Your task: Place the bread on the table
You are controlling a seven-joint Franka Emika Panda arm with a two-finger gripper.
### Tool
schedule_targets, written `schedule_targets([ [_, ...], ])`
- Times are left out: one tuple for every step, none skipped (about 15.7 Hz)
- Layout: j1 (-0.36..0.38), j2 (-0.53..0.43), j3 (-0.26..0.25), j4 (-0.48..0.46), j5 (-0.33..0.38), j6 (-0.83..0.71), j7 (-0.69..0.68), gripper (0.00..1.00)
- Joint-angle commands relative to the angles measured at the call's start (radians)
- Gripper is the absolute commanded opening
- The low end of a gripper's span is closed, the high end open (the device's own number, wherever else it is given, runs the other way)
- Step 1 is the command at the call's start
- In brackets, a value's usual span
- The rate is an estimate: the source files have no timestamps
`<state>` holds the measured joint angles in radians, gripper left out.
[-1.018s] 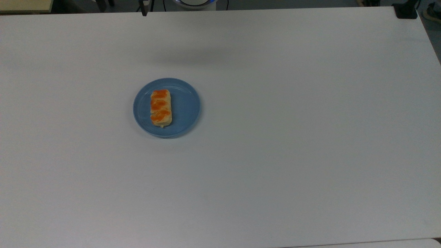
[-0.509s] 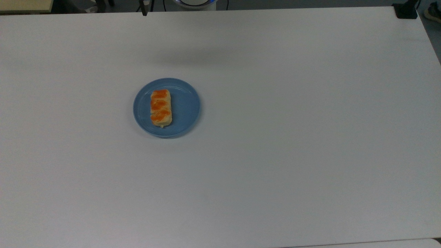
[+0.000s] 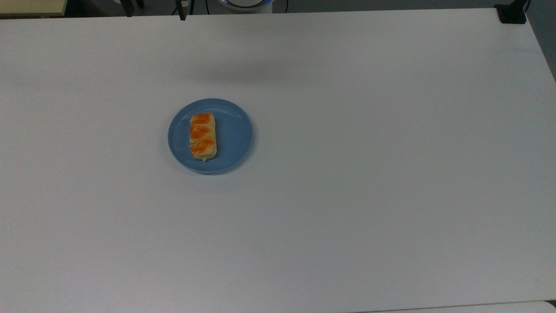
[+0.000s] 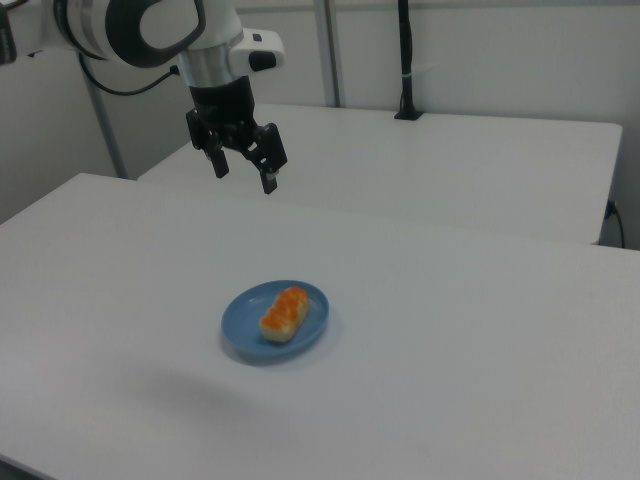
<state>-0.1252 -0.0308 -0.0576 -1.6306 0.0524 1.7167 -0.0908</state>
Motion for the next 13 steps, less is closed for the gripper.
schedule_targets([
  [0.010, 0.009, 0.004, -0.015, 0.011, 0.015, -0.023, 1.00],
  [0.010, 0.015, 0.008, -0.017, 0.006, 0.020, -0.026, 1.00],
  [0.010, 0.020, 0.010, -0.020, 0.006, 0.021, -0.038, 1.00],
  [0.012, 0.029, 0.012, -0.020, 0.006, 0.021, -0.053, 1.00],
  [0.012, 0.035, 0.018, -0.021, 0.006, 0.023, -0.064, 1.00],
  [0.012, 0.043, 0.028, -0.025, 0.003, 0.024, -0.067, 1.00],
  [0.010, 0.066, 0.036, -0.023, -0.008, 0.024, -0.067, 1.00],
  [0.012, 0.081, 0.045, -0.023, -0.019, 0.030, -0.066, 1.00],
  [0.012, 0.091, 0.051, -0.026, -0.022, 0.062, -0.066, 1.00],
  [0.012, 0.089, 0.053, -0.060, -0.023, 0.098, -0.063, 1.00],
  [0.012, 0.088, 0.059, -0.092, -0.026, 0.147, -0.060, 1.00],
  [0.012, 0.091, 0.067, -0.116, -0.028, 0.199, -0.052, 1.00],
  [0.012, 0.092, 0.073, -0.148, -0.029, 0.245, -0.047, 1.00],
])
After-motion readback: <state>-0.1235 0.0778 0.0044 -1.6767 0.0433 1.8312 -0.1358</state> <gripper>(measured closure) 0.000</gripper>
